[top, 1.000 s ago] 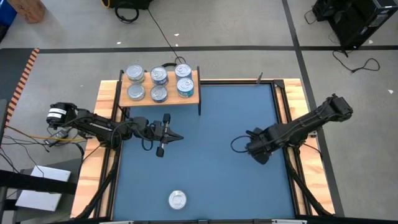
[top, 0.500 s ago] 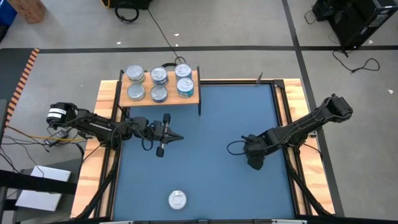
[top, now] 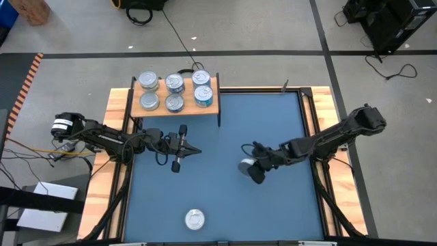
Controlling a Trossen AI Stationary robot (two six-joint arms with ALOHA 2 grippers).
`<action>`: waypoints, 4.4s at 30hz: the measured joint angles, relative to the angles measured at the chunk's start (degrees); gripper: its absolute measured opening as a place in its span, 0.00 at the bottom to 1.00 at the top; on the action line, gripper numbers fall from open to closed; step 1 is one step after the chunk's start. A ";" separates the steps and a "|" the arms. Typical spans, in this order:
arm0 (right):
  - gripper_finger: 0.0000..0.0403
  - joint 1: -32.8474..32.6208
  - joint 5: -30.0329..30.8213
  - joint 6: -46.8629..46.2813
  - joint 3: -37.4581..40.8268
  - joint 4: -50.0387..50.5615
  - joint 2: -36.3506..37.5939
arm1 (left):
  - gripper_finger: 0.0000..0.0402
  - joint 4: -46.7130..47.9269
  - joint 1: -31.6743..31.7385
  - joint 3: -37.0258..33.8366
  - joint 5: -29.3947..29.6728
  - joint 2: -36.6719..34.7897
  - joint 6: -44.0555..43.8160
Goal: Stack canned seafood by type on shelf
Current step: Stack the green white tuna can on top of the green white tuna can on the shelf
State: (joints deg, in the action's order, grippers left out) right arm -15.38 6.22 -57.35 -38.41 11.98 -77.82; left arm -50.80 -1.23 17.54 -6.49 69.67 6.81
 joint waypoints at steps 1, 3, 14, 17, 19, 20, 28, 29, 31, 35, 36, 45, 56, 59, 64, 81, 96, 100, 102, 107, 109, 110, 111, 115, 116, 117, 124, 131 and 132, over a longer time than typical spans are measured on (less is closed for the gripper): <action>0.34 0.56 0.52 -0.17 0.77 -1.92 -0.89 | 0.01 0.02 0.02 0.00 -0.02 0.00 0.00; 0.34 1.89 1.09 -0.09 1.36 -5.43 -3.67 | 0.01 0.02 0.02 0.00 -0.02 -0.02 0.00; 0.34 8.79 -1.27 4.65 -4.65 -29.74 -20.57 | 0.01 -0.31 0.00 -0.04 -0.02 -0.02 0.09; 0.34 10.05 -1.41 4.90 -8.65 -30.32 -24.74 | 0.01 -0.27 0.00 -0.04 -0.02 -0.02 0.33; 0.34 10.60 -1.70 5.56 -11.44 -29.97 -27.69 | 0.01 -0.25 0.00 -0.04 -0.02 -0.02 0.36; 0.34 10.86 -1.98 6.18 -13.02 -29.93 -29.01 | 0.01 -0.11 0.00 -0.04 -0.02 -0.02 0.37; 0.50 11.79 -3.21 10.89 -22.67 -28.33 -36.59 | 0.01 0.21 0.00 -0.04 -0.02 -0.02 0.55; 0.52 11.85 -2.86 10.99 -23.58 -26.81 -36.63 | 0.01 0.19 0.00 -0.04 -0.02 -0.02 0.55; 0.55 12.04 -1.58 11.44 -25.14 -23.07 -36.56 | 0.01 0.21 0.00 -0.04 -0.02 -0.02 0.52; 0.60 12.20 0.63 14.46 -27.25 -15.68 -35.62 | 0.01 0.21 -0.05 -0.02 -0.09 -0.02 0.51; 0.61 12.20 1.01 15.44 -27.66 -14.31 -35.46 | 0.01 0.21 -0.07 -0.02 -0.53 -0.02 0.55; 0.65 10.97 1.22 27.18 -31.02 -6.38 -33.88 | 0.01 4.41 -3.18 0.03 -1.70 -0.02 3.51; 0.63 10.46 1.23 34.06 -31.11 1.38 -33.48 | 0.01 11.03 -8.10 0.02 2.81 -0.02 3.52; 0.60 9.47 1.71 38.12 -31.13 1.59 -33.42 | 0.01 12.05 -9.42 0.02 2.91 -0.02 3.51; 0.48 6.91 1.85 44.60 -31.15 1.66 -33.40 | 0.01 13.57 -11.73 0.02 5.44 -0.02 3.48; 0.04 -0.06 9.61 50.22 -31.02 3.78 -27.73 | 0.01 11.15 -13.05 -4.75 13.91 0.02 -2.79; 0.02 0.01 3.81 50.07 -29.81 0.12 -33.59 | 0.00 8.36 -13.14 -6.45 13.77 1.83 -4.28; 0.02 1.00 3.46 51.11 -29.79 -4.09 -35.84 | 0.01 8.23 -13.14 -6.08 13.41 2.85 -5.07; 0.02 1.57 3.68 52.21 -29.79 -5.55 -36.48 | 0.01 8.54 -13.14 -5.82 13.04 3.16 -5.56; 0.04 2.66 4.54 53.41 -29.88 -5.49 -35.72 | 0.01 8.76 -13.14 -4.81 12.97 3.34 -5.83; 0.04 2.83 4.65 53.50 -29.90 -5.53 -35.05 | 0.01 8.55 -13.14 -4.55 12.97 3.30 -7.39; 0.04 2.84 4.68 53.48 -29.92 -5.70 -34.80 | 0.01 8.26 -13.14 -4.55 12.94 3.30 -8.44; 0.03 2.83 4.68 53.44 -29.94 -6.02 -34.61 | 0.01 7.84 -13.14 -4.54 12.94 3.30 -9.15; 0.02 2.95 4.64 52.63 -29.95 -6.31 -34.56 | 0.01 7.51 -13.14 -4.52 12.94 3.30 -9.99; 0.02 3.06 4.10 52.36 -29.95 -6.17 -34.56 | 0.01 7.49 -13.14 -4.52 12.94 3.30 -9.69; 0.02 3.24 3.24 52.22 -29.95 -6.03 -34.56 | 0.01 7.51 -13.14 -4.52 12.94 3.30 -8.99; 0.02 3.32 -1.87 52.78 -29.95 -6.00 -34.56 | 0.01 9.03 -13.14 -3.60 12.94 3.30 -6.97; 0.01 3.09 -1.97 52.45 -29.95 -7.94 -34.56 | 0.01 20.60 -14.34 2.01 13.54 3.30 -1.64; 0.01 3.07 -1.90 52.43 -29.95 -8.40 -34.56 | 0.01 22.25 -14.65 2.93 13.71 3.30 -1.00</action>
State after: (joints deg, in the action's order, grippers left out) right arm -12.32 4.32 -4.93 -68.36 3.57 -112.38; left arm -28.55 -15.88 20.47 7.22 72.97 5.80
